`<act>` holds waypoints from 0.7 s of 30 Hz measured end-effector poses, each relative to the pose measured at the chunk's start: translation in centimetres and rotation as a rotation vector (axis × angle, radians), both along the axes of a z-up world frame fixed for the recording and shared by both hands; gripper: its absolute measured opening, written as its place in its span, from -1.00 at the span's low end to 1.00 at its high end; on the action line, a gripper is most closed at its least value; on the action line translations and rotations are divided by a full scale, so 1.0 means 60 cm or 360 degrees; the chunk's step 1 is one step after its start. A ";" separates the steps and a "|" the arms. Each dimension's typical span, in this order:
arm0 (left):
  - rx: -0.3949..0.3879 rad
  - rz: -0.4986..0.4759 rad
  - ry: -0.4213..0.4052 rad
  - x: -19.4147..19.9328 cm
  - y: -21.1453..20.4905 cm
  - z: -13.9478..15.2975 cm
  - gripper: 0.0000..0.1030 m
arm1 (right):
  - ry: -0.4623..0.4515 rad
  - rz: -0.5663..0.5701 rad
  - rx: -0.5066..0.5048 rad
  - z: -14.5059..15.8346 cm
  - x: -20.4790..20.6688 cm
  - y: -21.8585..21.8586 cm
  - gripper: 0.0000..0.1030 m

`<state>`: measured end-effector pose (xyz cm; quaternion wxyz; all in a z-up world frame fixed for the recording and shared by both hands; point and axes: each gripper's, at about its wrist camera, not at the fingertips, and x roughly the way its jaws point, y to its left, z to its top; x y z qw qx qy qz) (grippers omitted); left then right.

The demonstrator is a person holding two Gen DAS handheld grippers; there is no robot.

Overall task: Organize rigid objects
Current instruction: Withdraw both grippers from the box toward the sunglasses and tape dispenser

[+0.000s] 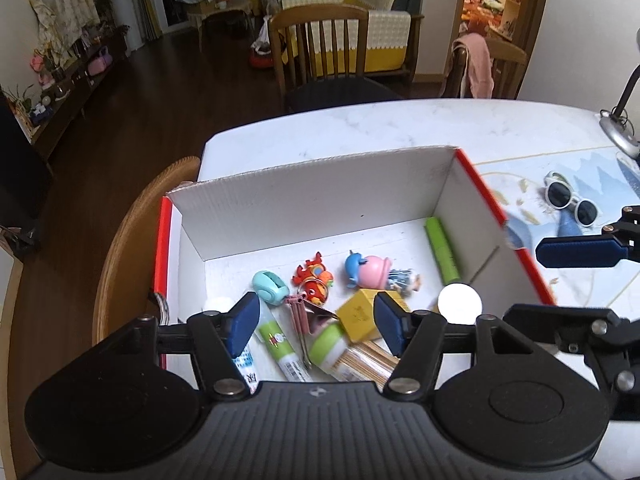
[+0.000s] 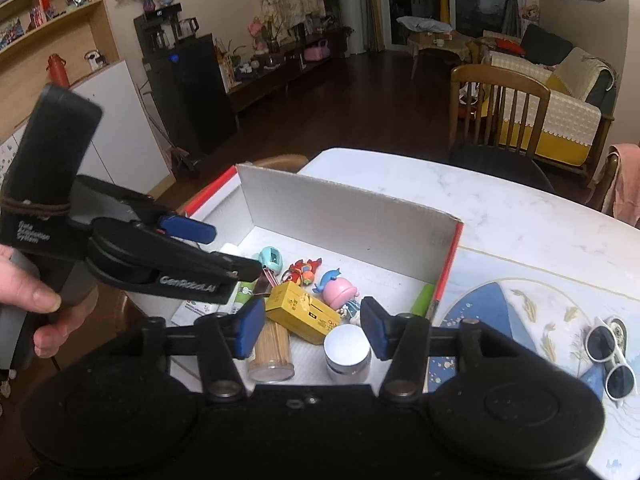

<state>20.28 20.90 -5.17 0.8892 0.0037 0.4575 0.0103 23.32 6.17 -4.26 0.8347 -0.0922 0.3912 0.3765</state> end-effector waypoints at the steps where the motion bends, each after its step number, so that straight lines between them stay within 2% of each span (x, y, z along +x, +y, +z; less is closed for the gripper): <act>1: -0.0006 -0.0001 -0.0013 -0.007 -0.005 0.005 0.21 | -0.0003 -0.0003 0.0005 0.003 -0.003 -0.005 0.04; 4: -0.0022 -0.0003 -0.0045 -0.024 -0.019 0.018 0.22 | -0.0010 -0.0010 0.0027 0.012 -0.011 -0.024 0.20; 9: -0.0056 0.0001 -0.0100 -0.054 -0.048 0.037 0.31 | -0.0017 0.0009 0.0070 0.026 -0.028 -0.058 0.26; 12: -0.0057 0.0005 -0.0126 -0.067 -0.067 0.045 0.31 | -0.0016 0.0007 0.0101 0.032 -0.037 -0.081 0.53; 17: -0.0081 0.0009 -0.0164 -0.081 -0.105 0.058 0.33 | -0.0018 -0.0007 0.0150 0.038 -0.047 -0.122 0.65; 21: -0.0108 0.0012 -0.0205 -0.088 -0.137 0.067 0.53 | -0.0023 -0.0031 0.0190 0.041 -0.052 -0.163 0.73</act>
